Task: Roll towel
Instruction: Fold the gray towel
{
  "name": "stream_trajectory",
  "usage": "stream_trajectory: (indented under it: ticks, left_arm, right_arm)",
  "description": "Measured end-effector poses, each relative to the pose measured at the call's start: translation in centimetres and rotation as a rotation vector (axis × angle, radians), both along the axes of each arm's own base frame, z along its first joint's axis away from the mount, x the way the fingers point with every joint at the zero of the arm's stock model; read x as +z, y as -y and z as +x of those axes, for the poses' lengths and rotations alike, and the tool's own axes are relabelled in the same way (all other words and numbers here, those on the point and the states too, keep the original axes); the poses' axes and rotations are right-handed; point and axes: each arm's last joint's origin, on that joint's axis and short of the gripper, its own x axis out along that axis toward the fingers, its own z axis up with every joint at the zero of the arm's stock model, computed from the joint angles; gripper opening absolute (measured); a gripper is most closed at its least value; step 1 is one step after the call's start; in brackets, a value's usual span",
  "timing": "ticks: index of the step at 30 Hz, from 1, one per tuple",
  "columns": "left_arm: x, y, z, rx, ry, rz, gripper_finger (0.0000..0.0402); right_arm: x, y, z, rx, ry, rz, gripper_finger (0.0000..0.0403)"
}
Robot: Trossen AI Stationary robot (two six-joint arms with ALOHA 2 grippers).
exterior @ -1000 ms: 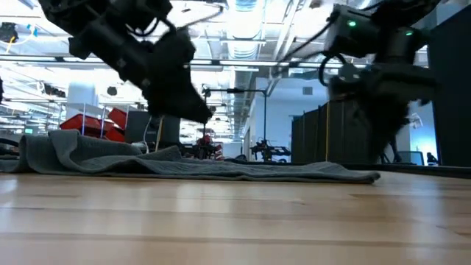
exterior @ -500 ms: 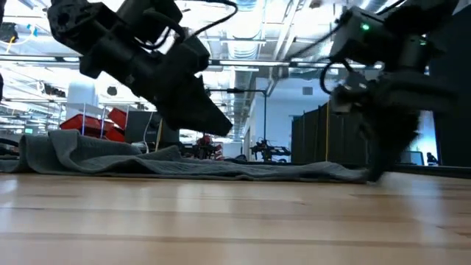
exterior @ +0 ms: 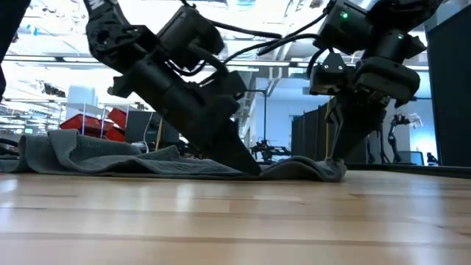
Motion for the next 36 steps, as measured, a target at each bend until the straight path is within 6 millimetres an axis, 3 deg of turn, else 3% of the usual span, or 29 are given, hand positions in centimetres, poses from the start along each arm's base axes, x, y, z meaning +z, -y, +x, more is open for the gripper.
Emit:
stream_trajectory:
  ticks: [11,17,29,36]
  left_arm:
    - [0.6,0.1,1.0,-0.012,-0.005,0.017,0.0152]
    - [0.6,0.1,1.0,-0.012,-0.005,0.017,0.0153]
    - [0.3,0.1,0.8,-0.006,-0.035,0.014,0.0152]
    - [0.4,-0.2,0.9,0.003,-0.028,0.009,0.0153]
  right_arm:
    - [-0.7,0.1,-1.6,-0.048,-0.176,0.031,0.0]
    - [-1.4,0.0,-1.4,-0.045,-0.09,0.038,0.0]
    - [-0.8,0.3,-0.8,-0.031,-0.061,0.027,0.0]
    - [-2.3,0.7,-2.0,-0.08,-0.083,0.041,0.0]
